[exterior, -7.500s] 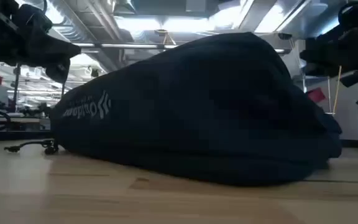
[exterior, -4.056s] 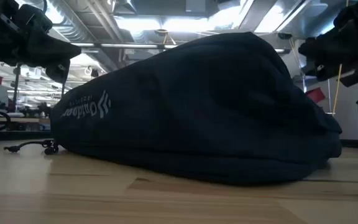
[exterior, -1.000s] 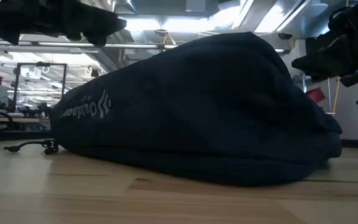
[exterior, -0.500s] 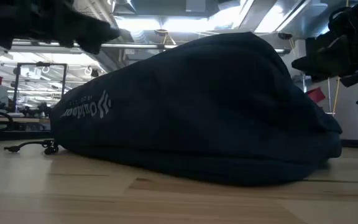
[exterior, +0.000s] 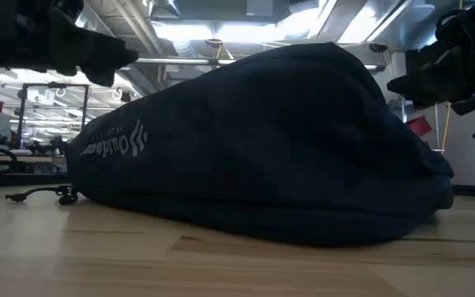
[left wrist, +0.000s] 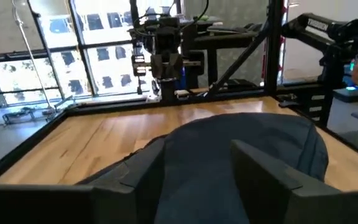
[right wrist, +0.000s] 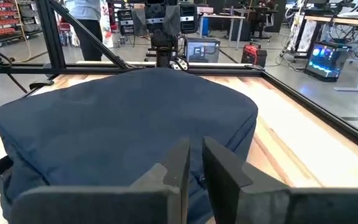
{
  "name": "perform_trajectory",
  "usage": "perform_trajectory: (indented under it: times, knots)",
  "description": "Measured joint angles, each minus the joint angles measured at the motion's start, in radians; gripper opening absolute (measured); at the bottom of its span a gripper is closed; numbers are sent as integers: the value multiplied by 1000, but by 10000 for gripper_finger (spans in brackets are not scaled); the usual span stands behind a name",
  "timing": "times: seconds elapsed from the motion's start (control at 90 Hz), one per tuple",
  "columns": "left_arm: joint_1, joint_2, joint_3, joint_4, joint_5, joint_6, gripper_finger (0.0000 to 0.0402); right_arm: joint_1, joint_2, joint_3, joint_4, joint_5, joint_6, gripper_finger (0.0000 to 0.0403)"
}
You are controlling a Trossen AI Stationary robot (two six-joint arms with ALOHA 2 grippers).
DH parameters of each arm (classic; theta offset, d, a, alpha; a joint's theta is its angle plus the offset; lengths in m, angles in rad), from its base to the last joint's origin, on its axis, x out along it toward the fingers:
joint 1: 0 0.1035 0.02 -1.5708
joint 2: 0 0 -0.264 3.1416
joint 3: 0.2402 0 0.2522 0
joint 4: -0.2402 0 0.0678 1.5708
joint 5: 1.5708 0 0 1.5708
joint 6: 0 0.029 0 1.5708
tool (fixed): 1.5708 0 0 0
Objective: Unpack backpack
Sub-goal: Open the blue backpack
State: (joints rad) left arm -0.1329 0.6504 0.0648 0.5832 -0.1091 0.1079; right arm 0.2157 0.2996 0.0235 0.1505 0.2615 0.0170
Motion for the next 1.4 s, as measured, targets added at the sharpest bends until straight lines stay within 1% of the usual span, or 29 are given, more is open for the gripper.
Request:
perform_trajectory:
  times: [0.244, 0.433, 0.556, 0.689, 0.867, 1.122, 1.256, 1.4]
  knots:
    - [0, -111, -55, -25, -37, -18, 165, 0, 0, 0, -4, 0, -1, 28]
    - [0, -192, -55, -116, -52, -16, 165, 0, 0, 0, -9, 0, -8, 28]
    - [1, -248, -55, -211, -55, -31, 165, 0, 0, 0, -19, 0, -8, 28]
    - [1, -317, -55, -294, -55, -48, 165, 0, 0, 0, -19, 0, -8, 28]
    - [3, -421, -55, -367, -54, -7, 165, 0, 0, 0, -19, 0, -8, 28]
    - [3, -576, -55, -514, -43, -42, 166, 0, 0, 0, -19, 1, -22, 28]
    - [3, -628, -55, -552, -30, -46, 166, 0, 0, 0, -19, 1, -23, 28]
    - [3, -645, -56, -554, -9, -50, 166, 0, 0, 0, -19, 25, -23, 28]
